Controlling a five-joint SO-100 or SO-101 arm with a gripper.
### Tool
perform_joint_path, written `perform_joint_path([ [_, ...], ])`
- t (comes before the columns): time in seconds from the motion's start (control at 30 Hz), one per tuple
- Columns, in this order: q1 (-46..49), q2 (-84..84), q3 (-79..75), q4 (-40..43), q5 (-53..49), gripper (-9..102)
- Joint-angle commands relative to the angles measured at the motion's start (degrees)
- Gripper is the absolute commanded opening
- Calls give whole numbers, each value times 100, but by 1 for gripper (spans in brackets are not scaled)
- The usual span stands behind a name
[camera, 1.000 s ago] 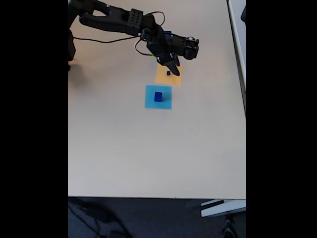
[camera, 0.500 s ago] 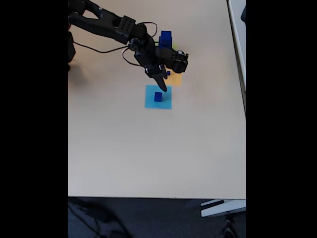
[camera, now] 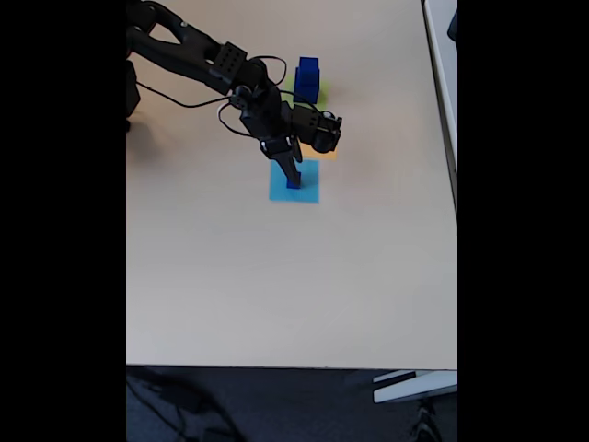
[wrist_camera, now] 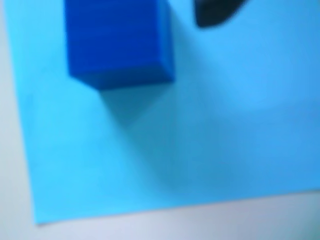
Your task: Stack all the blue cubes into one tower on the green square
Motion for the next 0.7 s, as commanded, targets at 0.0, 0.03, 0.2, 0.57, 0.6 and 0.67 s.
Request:
perform_joint_path([
  [0.0,9,44,-123,-141,-26,23],
  [0.03,-9,9,-141,-149,-26,23],
  [0.2,-53,-176,-167,-149,-18,24],
  [0.57,-105,-343,-176,-149,44,16],
  [0.6,-114,-352,-176,-149,70,15],
  [0.67,-123,-360,-176,-167,88,14],
])
